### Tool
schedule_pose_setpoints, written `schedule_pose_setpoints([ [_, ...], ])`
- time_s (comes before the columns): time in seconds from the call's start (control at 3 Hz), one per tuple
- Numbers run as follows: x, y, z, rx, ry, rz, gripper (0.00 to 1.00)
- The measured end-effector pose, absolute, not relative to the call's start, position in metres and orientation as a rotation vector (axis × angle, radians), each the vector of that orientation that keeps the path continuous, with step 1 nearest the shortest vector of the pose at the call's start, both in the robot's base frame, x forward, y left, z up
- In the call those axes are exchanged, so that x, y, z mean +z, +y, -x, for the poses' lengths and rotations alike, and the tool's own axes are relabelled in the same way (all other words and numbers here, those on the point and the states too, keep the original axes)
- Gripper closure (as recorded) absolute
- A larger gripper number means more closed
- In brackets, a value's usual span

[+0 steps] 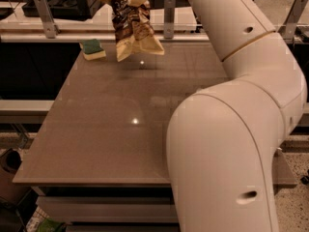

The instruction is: Move brown chip bag near sponge

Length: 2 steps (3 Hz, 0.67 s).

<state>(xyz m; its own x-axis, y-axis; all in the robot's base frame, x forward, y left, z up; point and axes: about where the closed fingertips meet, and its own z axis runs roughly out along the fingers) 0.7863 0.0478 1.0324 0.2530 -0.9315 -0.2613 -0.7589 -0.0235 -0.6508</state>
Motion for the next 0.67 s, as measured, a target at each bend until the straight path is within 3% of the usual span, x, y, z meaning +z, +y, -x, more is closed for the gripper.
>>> schedule_pose_setpoints([
  [0.67,1.0254,0.0527,-0.7885,-0.303,1.546,1.828,0.37],
])
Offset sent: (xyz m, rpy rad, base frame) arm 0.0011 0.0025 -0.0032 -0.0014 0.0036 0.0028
